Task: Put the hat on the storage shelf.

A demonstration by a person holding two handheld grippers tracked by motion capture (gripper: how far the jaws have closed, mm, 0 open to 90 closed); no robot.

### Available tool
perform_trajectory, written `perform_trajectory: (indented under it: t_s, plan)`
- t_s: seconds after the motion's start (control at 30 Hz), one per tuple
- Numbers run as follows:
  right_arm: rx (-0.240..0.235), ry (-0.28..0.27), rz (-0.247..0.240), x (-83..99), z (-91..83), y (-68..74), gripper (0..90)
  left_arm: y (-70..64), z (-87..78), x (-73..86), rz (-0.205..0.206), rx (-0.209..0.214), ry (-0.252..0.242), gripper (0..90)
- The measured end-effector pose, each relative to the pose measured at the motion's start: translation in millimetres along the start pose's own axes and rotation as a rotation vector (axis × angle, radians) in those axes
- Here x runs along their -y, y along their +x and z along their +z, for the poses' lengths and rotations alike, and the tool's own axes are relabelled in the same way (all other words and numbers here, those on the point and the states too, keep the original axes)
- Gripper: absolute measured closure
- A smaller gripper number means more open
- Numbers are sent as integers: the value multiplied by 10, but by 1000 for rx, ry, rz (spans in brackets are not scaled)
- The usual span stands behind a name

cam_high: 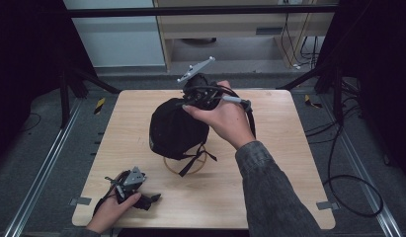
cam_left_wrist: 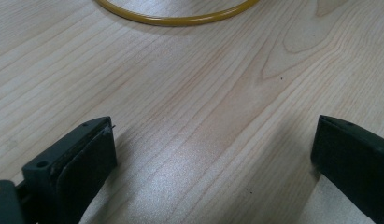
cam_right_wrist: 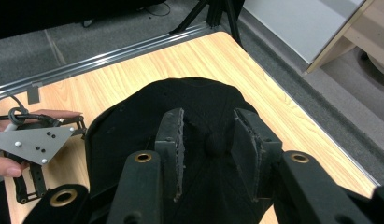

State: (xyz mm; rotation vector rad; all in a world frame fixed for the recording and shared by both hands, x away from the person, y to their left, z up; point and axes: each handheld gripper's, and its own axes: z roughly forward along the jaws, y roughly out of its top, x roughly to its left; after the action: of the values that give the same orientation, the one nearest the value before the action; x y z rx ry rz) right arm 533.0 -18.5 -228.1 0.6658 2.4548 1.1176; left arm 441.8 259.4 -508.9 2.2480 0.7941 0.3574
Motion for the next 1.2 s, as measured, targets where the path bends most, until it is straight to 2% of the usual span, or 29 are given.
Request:
perform_trajectory:
  t_s: [0.23, 0.47, 0.7, 0.87, 1.0, 1.2]
  plan:
    - [6, -36, 24, 76, -95, -4, 559, 0, 0, 0, 0, 0, 0, 0]
    - [33, -41, 47, 164, -149, -10, 457, 0, 0, 0, 0, 0, 0, 0]
    - [98, -49, 69, 237, -213, -48, 272, -1, 0, 0, -1, 0, 0, 0]
    - [121, -64, 97, 280, -282, -96, 157, 1, 0, 0, 0, 0, 0, 0]
    - [159, -64, 120, 354, -392, -139, 64, 0, 0, 0, -1, 1, 0, 0]
    - [172, -82, 132, 459, -519, -186, 50, -1, 0, 1, -1, 0, 0, 0]
